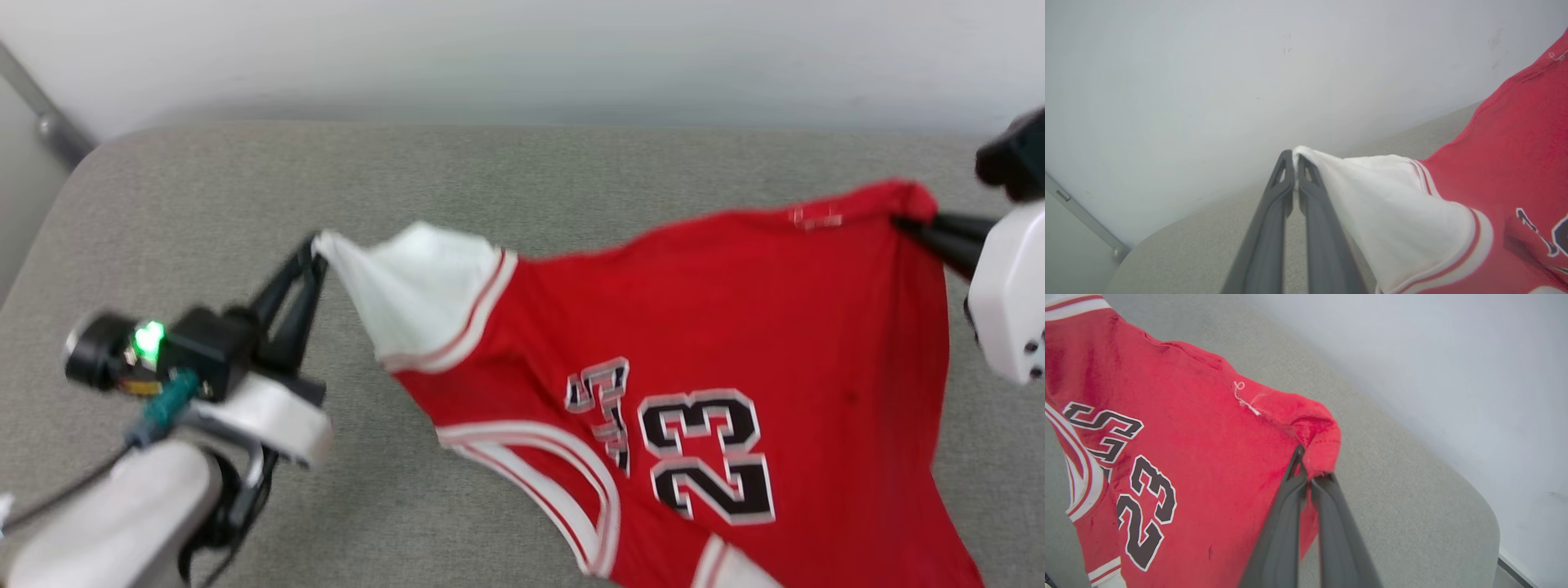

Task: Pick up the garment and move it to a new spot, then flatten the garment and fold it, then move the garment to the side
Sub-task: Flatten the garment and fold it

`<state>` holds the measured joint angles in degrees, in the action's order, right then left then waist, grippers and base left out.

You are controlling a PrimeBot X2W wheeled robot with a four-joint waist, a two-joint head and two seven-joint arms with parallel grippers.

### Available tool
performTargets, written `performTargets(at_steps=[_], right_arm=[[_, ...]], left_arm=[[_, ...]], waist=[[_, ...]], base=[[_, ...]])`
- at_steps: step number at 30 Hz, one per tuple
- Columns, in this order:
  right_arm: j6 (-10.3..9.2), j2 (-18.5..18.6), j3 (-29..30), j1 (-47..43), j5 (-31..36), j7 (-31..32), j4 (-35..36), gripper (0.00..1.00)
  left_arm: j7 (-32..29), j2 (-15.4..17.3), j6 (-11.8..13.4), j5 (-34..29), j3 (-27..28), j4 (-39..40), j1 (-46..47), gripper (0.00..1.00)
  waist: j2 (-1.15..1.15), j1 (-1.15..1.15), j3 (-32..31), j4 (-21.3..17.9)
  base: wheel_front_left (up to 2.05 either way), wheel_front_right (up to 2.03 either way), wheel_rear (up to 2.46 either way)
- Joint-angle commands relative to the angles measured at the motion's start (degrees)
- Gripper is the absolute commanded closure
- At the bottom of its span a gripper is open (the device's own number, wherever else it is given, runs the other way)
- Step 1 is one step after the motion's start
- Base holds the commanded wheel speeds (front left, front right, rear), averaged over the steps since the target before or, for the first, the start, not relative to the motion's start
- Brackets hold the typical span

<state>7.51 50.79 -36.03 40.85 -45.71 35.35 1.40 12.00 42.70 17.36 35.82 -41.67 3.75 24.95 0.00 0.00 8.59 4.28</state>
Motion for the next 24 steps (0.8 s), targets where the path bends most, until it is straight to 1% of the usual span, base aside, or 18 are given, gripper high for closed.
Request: performTargets(at_steps=[1,5,7,13,17,19,21,24], right_arm=[[-0.04,-1.00,1.32,2.34,1.29,-1.34,0.19,1.00],[-0.04,-3.36,4.64,6.44,4.84,-3.45,-0.56,1.00],[-0.04,-4.61,5.91,8.92,6.44,-3.43,-0.64,1.00],[-0.05,-8.88,10.36,19.36,11.66,-4.27,-2.34,1.00],[-0.04,-11.16,11.58,27.67,15.29,-4.65,-4.83,1.00],[-0.05,-12.62,12.30,32.29,17.45,-5.38,-6.93,1.00],[-0.05,-14.22,12.77,37.02,20.26,-6.72,-9.32,1.00],[-0.05,-16.73,13.03,43.35,23.81,-8.64,-13.29,1.00]], left_arm=[[-0.76,0.36,-0.65,-1.14,0.74,0.32,3.77,1.00],[-2.49,-0.13,-2.67,-2.99,2.09,-0.33,12.83,1.00],[-3.35,-0.97,-3.93,-3.44,2.78,-1.05,17.78,1.00],[-5.71,-2.53,-8.43,-6.23,4.22,-4.27,33.99,1.00],[-6.54,-3.80,-11.23,-8.15,5.05,-9.26,44.98,1.00],[-5.90,-5.15,-12.31,-8.81,5.84,-12.32,50.51,1.00],[-5.33,-5.91,-13.06,-10.17,6.16,-15.54,55.77,1.00],[-4.58,-7.98,-14.09,-11.10,6.54,-19.86,62.90,1.00]], waist=[[0.00,0.00,0.10,-1.05],[0.00,0.00,1.28,-1.96],[0.00,0.00,2.53,-2.35],[0.00,0.00,8.55,-3.21],[0.00,0.00,12.89,-3.56],[0.00,0.00,14.99,-3.65],[0.00,0.00,17.04,-3.73],[0.00,0.00,19.59,-3.64]], base=[[0.00,0.00,0.00],[0.00,0.00,0.00],[0.00,0.00,0.00],[0.00,0.00,0.00],[0.00,0.00,0.00],[0.00,0.00,0.00],[0.00,0.00,0.00],[0.00,0.00,0.00]])
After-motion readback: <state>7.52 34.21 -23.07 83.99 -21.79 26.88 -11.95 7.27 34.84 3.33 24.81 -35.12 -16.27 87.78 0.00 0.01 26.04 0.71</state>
